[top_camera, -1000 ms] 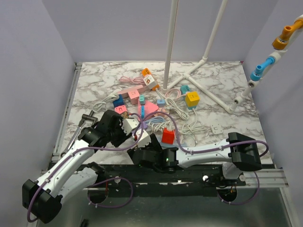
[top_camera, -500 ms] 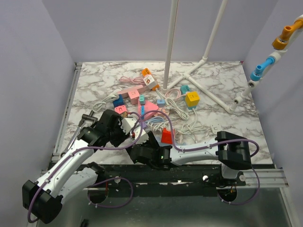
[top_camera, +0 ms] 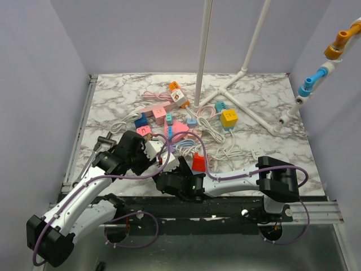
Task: Pull the plug off the socket
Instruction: Pick up the plug from the corner of the board.
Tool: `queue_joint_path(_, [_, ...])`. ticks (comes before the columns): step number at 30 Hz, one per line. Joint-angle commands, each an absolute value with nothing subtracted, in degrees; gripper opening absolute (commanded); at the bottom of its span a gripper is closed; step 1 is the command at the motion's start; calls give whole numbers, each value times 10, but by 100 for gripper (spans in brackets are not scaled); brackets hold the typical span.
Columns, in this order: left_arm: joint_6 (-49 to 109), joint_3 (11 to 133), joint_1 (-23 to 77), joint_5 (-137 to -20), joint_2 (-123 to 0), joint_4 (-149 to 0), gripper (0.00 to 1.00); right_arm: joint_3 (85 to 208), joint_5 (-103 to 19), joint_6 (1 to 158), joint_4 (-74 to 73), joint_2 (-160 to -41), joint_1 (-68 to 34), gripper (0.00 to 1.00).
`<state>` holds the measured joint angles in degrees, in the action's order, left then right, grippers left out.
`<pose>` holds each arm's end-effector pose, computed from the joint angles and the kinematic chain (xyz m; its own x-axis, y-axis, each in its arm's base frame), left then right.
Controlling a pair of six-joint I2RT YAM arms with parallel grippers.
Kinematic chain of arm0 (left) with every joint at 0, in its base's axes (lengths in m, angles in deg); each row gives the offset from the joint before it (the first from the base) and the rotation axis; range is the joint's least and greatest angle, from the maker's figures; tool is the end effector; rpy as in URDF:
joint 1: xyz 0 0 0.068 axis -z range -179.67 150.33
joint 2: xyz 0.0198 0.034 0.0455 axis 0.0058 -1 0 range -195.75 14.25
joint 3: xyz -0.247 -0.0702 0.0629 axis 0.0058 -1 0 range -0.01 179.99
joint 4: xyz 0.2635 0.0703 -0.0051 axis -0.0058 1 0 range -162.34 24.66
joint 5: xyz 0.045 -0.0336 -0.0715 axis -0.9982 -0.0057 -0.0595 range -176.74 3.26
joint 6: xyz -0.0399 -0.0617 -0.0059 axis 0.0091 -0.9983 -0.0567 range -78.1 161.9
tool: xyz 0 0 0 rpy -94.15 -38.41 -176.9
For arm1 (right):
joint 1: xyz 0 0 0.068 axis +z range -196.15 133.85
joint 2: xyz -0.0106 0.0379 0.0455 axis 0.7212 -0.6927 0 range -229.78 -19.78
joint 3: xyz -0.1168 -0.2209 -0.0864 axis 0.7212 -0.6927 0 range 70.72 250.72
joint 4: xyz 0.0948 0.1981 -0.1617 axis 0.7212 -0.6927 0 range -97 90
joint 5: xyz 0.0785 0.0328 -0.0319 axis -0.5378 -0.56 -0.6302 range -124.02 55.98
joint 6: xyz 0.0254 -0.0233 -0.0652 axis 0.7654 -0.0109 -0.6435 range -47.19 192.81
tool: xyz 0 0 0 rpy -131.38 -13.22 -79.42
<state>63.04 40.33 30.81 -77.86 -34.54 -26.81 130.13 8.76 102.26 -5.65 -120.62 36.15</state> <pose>0.1625 -0.1067 0.2180 -0.4412 0.6732 -0.5934 0.7918 0.6032 0.0956 0.0925 0.3726 0.1519 -0.4125 -0.3581 -0.8376 -0.5312 0.8415 -0.0982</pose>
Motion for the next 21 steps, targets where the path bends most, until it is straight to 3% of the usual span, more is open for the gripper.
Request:
queue_joint_path(1, [630, 418, 307, -770, -333, -295, 0, 1297, 99, 1017, -55, -1213, 356, 100])
queue_joint_path(6, [629, 417, 307, -770, -333, -295, 0, 1295, 68, 1028, -47, -1232, 356, 99])
queue_joint_path(21, [631, 414, 307, -768, -329, -298, 0, 1301, 42, 1046, -52, -1249, 369, 84])
